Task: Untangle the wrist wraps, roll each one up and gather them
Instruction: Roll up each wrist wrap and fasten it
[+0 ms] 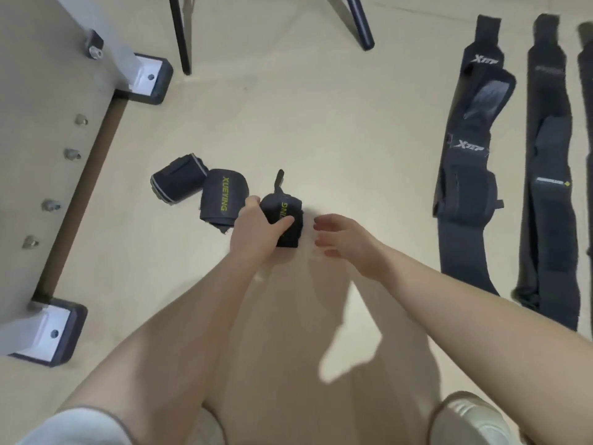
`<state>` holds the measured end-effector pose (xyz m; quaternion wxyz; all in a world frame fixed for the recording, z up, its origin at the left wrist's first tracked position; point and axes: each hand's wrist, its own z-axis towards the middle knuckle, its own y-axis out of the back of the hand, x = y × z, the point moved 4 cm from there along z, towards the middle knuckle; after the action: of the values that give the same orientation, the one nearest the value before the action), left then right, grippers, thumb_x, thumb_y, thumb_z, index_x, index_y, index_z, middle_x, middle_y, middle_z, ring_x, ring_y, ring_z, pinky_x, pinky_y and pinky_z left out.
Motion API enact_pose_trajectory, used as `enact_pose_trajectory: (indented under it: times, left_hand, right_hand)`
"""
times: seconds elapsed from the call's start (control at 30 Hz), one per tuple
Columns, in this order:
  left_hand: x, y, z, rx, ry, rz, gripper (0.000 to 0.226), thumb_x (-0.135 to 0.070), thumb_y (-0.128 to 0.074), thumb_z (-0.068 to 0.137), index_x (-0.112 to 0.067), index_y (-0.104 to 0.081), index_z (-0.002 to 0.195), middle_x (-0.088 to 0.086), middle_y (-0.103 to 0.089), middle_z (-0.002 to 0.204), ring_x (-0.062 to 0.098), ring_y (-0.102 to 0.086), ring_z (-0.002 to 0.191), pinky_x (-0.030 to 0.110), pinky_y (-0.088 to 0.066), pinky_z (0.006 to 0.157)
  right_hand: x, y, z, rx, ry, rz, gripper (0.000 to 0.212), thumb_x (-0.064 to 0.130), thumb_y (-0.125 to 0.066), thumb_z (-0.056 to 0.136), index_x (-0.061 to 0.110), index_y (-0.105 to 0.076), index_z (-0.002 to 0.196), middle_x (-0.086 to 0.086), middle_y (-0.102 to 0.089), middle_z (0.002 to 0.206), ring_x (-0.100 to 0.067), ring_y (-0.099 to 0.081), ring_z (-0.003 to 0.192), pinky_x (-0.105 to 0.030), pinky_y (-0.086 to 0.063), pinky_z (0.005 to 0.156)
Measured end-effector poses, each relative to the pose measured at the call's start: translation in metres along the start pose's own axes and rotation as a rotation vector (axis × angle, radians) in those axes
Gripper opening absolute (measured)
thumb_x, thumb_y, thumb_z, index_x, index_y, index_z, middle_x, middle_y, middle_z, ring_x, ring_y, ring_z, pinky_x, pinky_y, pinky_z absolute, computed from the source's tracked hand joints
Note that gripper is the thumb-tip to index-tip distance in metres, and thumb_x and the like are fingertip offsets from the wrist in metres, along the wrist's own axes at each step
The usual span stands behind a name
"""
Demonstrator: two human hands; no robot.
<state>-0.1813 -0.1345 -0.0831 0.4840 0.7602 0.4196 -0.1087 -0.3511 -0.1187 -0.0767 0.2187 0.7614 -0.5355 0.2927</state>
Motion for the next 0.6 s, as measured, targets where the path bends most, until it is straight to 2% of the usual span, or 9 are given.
enact_pose_trajectory:
  times: [0.07, 0.13, 0.23, 0.3, 0.37, 0.43, 0.47, 0.53, 0.6]
  left_hand:
    - [-0.020, -0.001, -0.009, -0.151, -0.161, 0.318, 0.055, -0.031, -0.064, 0.086, -0.008, -0.039, 0.130, 0.008, -0.053, 0.123, 0.028, -0.046, 0.114, 0.036, -0.038, 0.086]
    - [-0.035, -0.008, -0.020, -0.248, -0.324, 0.466, 0.054, -0.023, -0.060, 0.088, -0.010, -0.039, 0.136, 0.005, -0.051, 0.130, 0.026, -0.041, 0.119, 0.034, -0.033, 0.092]
    - [-0.062, -0.022, -0.037, -0.326, -0.543, 0.571, 0.056, -0.012, -0.067, 0.079, -0.006, -0.049, 0.131, 0.011, -0.048, 0.138, 0.024, -0.035, 0.120, 0.033, -0.027, 0.093]
    - [-0.081, -0.041, -0.046, -0.181, -0.612, 0.677, 0.059, -0.012, -0.059, 0.084, -0.011, -0.039, 0.139, 0.008, -0.029, 0.151, 0.017, -0.019, 0.129, 0.029, -0.017, 0.099]
    - [-0.092, -0.064, -0.051, -0.021, -0.593, 0.688, 0.054, -0.013, -0.046, 0.090, -0.018, -0.031, 0.142, 0.000, -0.014, 0.155, 0.016, -0.010, 0.138, 0.029, -0.010, 0.107]
    - [-0.109, -0.084, -0.054, 0.005, -0.609, 0.629, 0.049, -0.009, -0.046, 0.090, -0.016, -0.039, 0.138, 0.000, -0.020, 0.154, 0.020, -0.015, 0.140, 0.032, -0.011, 0.110]
    - [-0.118, -0.095, -0.056, 0.022, -0.627, 0.625, 0.047, -0.007, -0.047, 0.089, -0.014, -0.042, 0.136, 0.002, -0.023, 0.153, 0.021, -0.016, 0.140, 0.033, -0.012, 0.110]
    - [-0.135, -0.118, -0.056, 0.085, -0.639, 0.683, 0.048, -0.006, -0.047, 0.089, -0.012, -0.041, 0.136, 0.004, -0.022, 0.153, 0.022, -0.016, 0.140, 0.032, -0.012, 0.110]
    - [-0.153, -0.140, -0.056, 0.141, -0.651, 0.715, 0.049, -0.005, -0.045, 0.089, -0.011, -0.038, 0.137, 0.005, -0.019, 0.154, 0.024, -0.018, 0.139, 0.034, -0.016, 0.109]
  right_hand:
    - [-0.008, 0.024, 0.001, -0.132, 0.033, -0.194, 0.027, 0.006, -0.046, 0.093, 0.010, -0.059, 0.116, -0.003, -0.060, 0.108, -0.021, -0.059, 0.095, -0.030, -0.046, 0.080]
    - [-0.011, 0.055, -0.002, -0.281, 0.110, -0.461, 0.024, 0.006, -0.043, 0.090, 0.013, -0.064, 0.098, -0.003, -0.064, 0.102, -0.023, -0.060, 0.097, -0.030, -0.044, 0.080]
    - [-0.007, 0.100, -0.015, -0.459, 0.268, -0.708, 0.024, 0.008, -0.042, 0.092, 0.008, -0.063, 0.104, -0.005, -0.060, 0.115, -0.024, -0.054, 0.106, -0.031, -0.041, 0.086]
    - [-0.006, 0.131, -0.018, -0.559, 0.317, -0.917, 0.024, 0.013, -0.042, 0.096, 0.005, -0.057, 0.113, -0.010, -0.052, 0.129, -0.031, -0.046, 0.119, -0.037, -0.037, 0.093]
    - [-0.011, 0.160, -0.016, -0.570, 0.248, -1.143, 0.039, 0.011, -0.037, 0.096, 0.004, -0.041, 0.134, -0.011, -0.030, 0.150, -0.031, -0.026, 0.138, -0.040, -0.025, 0.108]
    - [-0.023, 0.192, -0.013, -0.587, 0.107, -1.259, 0.055, 0.016, -0.034, 0.098, 0.008, -0.015, 0.149, -0.006, -0.006, 0.159, -0.026, -0.006, 0.146, -0.041, -0.010, 0.116]
    - [-0.030, 0.204, -0.013, -0.588, 0.043, -1.234, 0.058, 0.021, -0.033, 0.100, 0.010, -0.007, 0.151, -0.004, 0.000, 0.160, -0.025, -0.002, 0.146, -0.043, -0.006, 0.117]
    - [-0.045, 0.218, -0.012, -0.519, -0.030, -1.142, 0.057, 0.028, -0.030, 0.101, 0.014, -0.006, 0.151, -0.001, 0.000, 0.160, -0.026, -0.002, 0.146, -0.046, -0.006, 0.117]
    - [-0.056, 0.217, -0.014, -0.431, 0.003, -1.115, 0.052, 0.031, -0.028, 0.102, 0.014, -0.015, 0.150, -0.003, -0.010, 0.159, -0.028, -0.014, 0.144, -0.043, -0.017, 0.115]
